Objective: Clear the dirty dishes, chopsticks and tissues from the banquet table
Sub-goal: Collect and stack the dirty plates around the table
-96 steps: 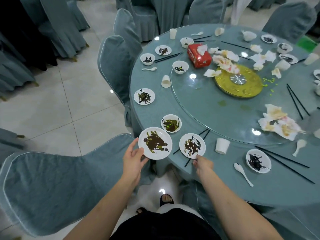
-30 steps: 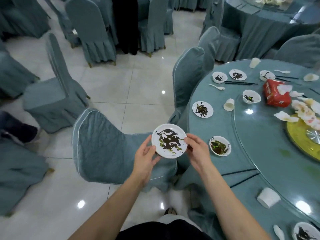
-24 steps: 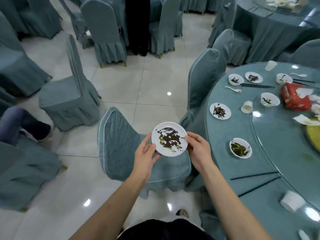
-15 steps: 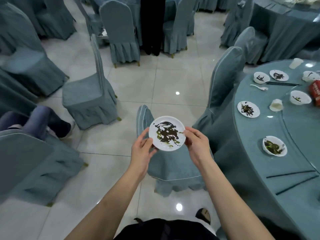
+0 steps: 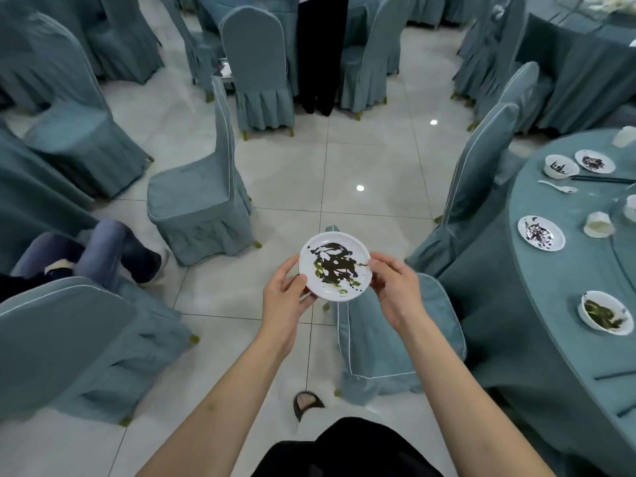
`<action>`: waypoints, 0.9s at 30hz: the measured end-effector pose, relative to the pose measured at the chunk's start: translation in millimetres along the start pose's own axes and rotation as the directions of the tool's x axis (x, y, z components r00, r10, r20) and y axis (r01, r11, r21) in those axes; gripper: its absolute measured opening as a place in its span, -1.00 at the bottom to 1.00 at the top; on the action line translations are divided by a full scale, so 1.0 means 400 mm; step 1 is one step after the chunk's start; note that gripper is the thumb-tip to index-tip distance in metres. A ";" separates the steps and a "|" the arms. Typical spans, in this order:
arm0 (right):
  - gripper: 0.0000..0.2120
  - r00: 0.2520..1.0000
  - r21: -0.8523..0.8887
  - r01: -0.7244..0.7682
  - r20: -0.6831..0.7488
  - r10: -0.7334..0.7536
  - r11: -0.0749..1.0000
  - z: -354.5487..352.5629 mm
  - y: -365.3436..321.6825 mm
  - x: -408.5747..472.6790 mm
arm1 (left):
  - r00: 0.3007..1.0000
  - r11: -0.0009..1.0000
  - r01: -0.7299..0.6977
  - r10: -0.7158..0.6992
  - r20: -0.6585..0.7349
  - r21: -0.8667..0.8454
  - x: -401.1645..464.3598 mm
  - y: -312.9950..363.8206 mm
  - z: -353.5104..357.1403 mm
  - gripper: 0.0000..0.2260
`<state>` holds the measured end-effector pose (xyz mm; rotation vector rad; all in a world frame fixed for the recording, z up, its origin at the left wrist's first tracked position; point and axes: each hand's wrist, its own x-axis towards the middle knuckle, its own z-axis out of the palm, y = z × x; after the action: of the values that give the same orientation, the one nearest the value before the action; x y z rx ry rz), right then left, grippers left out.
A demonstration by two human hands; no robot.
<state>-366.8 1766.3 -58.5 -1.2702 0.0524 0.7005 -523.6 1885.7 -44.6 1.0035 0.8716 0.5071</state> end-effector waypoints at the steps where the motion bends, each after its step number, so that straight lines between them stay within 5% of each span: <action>1: -0.86 1.000 0.008 0.002 -0.011 -0.002 1.000 0.016 -0.004 0.021 | 1.000 1.000 0.002 -0.002 0.013 0.006 0.026 0.016 0.001 -0.63; 11: -0.83 0.997 0.139 0.014 -0.083 -0.002 0.990 0.212 -0.022 0.328 | 0.996 0.991 -0.025 0.012 0.094 0.132 0.373 0.219 0.024 -0.65; 27: -0.86 0.932 0.178 0.116 -0.360 -0.045 0.977 0.346 -0.113 0.597 | 0.955 0.976 0.068 -0.123 0.271 0.205 0.790 0.321 0.114 -0.65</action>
<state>-201.0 1991.0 -72.5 -1.1869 0.3562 0.3771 -303.6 2150.2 -43.0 1.1728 0.7173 0.1903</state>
